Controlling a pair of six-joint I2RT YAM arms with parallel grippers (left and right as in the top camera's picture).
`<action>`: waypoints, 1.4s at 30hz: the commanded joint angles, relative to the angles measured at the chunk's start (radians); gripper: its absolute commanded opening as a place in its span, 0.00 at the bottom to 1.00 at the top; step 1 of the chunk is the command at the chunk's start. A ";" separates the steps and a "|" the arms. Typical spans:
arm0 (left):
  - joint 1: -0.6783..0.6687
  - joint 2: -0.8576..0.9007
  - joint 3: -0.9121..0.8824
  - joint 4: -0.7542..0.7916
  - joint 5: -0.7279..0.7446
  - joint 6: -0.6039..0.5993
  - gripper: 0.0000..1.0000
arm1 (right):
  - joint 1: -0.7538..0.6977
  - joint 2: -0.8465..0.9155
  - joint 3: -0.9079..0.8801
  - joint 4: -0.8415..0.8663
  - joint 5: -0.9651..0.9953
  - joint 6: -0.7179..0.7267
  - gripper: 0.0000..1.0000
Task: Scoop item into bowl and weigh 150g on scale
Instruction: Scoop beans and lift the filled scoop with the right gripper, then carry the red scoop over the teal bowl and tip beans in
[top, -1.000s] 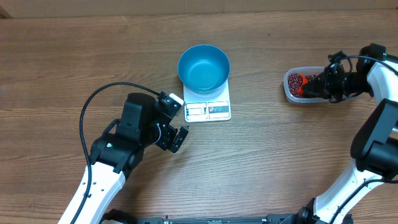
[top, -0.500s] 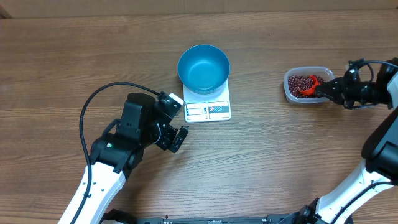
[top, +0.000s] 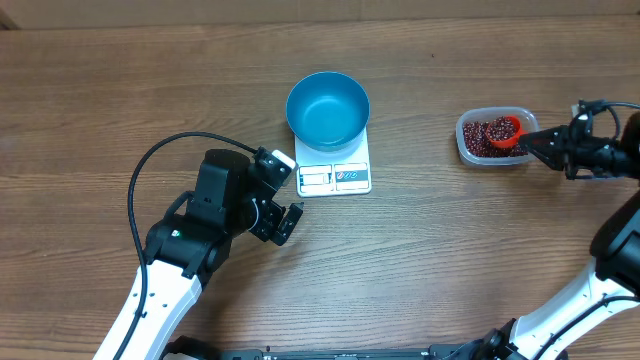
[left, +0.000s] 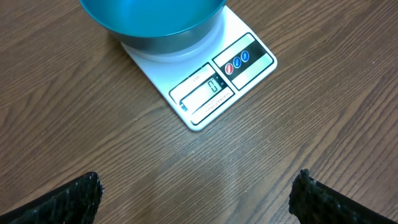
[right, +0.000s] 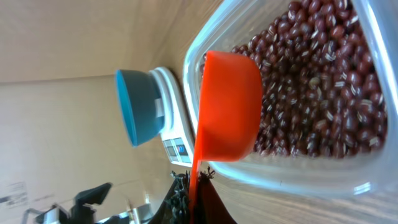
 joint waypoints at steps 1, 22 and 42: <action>-0.002 0.003 -0.008 0.000 0.015 0.023 1.00 | -0.015 0.001 -0.006 -0.042 -0.116 -0.132 0.04; -0.002 0.003 -0.008 0.000 0.015 0.023 0.99 | 0.210 0.001 0.027 -0.180 -0.389 -0.311 0.04; -0.002 0.003 -0.008 0.000 0.015 0.023 0.99 | 0.610 0.001 0.202 0.185 -0.264 0.223 0.04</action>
